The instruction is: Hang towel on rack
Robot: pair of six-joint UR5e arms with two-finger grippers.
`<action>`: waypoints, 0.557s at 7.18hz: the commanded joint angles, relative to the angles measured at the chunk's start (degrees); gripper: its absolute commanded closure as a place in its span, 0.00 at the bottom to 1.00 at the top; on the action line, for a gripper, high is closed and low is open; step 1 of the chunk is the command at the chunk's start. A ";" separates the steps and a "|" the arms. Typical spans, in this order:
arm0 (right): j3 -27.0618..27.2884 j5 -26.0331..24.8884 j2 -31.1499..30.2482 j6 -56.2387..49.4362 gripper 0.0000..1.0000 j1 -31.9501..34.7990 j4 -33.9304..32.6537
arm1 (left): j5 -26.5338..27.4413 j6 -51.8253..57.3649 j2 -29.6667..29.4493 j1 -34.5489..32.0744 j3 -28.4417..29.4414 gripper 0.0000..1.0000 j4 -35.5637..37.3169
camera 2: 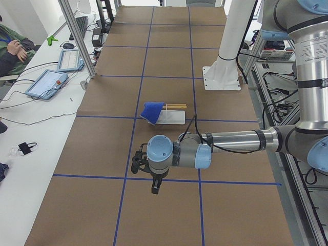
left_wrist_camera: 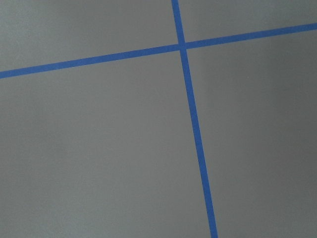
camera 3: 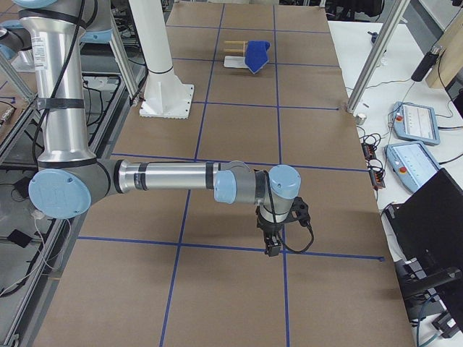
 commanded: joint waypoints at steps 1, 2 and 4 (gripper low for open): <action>0.08 0.00 -0.02 0.00 0.00 -0.26 0.04 | 0.02 0.00 -0.03 0.00 0.00 0.01 0.00; 0.08 0.00 -0.02 0.00 0.00 -0.43 0.13 | 0.02 0.00 -0.03 0.00 0.00 0.01 0.00; 0.00 0.00 -0.02 0.00 0.00 -0.52 0.04 | 0.02 -0.09 -0.03 0.00 0.00 0.01 0.00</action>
